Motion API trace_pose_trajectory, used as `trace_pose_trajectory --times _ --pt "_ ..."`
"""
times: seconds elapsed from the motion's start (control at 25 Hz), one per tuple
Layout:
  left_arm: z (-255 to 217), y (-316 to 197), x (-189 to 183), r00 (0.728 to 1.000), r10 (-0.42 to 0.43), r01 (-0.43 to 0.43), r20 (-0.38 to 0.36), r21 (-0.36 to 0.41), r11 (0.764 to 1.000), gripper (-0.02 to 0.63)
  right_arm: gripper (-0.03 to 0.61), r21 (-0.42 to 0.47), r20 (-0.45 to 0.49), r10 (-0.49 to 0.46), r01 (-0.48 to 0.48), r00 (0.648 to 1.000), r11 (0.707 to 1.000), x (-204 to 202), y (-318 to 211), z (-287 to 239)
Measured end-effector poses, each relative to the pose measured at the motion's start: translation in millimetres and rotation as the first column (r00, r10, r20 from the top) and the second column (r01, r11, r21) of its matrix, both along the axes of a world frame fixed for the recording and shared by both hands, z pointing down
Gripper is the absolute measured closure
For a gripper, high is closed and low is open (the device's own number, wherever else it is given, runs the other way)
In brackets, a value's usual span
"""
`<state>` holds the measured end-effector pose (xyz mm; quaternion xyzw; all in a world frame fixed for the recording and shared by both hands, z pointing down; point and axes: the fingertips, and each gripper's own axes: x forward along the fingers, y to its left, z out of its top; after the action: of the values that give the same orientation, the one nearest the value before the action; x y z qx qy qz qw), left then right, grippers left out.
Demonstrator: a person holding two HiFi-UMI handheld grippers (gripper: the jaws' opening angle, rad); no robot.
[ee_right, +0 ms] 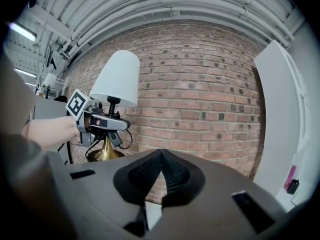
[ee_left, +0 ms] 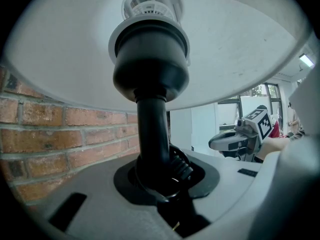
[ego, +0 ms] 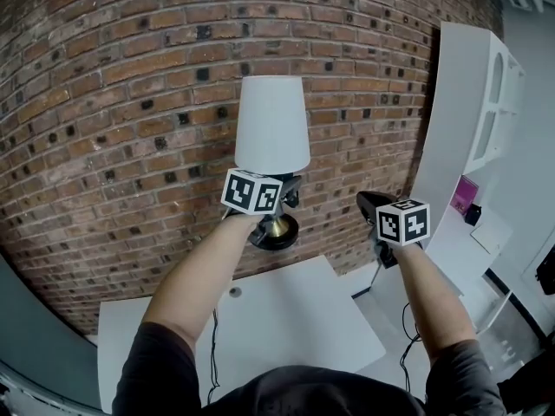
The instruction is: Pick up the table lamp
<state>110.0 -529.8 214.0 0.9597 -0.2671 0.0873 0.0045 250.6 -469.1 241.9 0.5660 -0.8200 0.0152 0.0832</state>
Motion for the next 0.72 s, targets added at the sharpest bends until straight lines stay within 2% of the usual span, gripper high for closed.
trace_pose_trajectory --times 0.48,0.72 --pt "2.2 4.5 -3.9 1.000 -0.003 0.003 -0.006 -0.003 1.000 0.512 0.586 0.016 -0.044 -0.014 0.015 0.999 1.000 -8.4 5.1 -0.2" --pt "1.0 3.7 -5.6 1.000 -0.006 0.006 -0.012 -0.004 1.000 0.512 0.586 0.007 -0.033 -0.018 0.018 0.999 1.000 -8.1 5.5 0.3"
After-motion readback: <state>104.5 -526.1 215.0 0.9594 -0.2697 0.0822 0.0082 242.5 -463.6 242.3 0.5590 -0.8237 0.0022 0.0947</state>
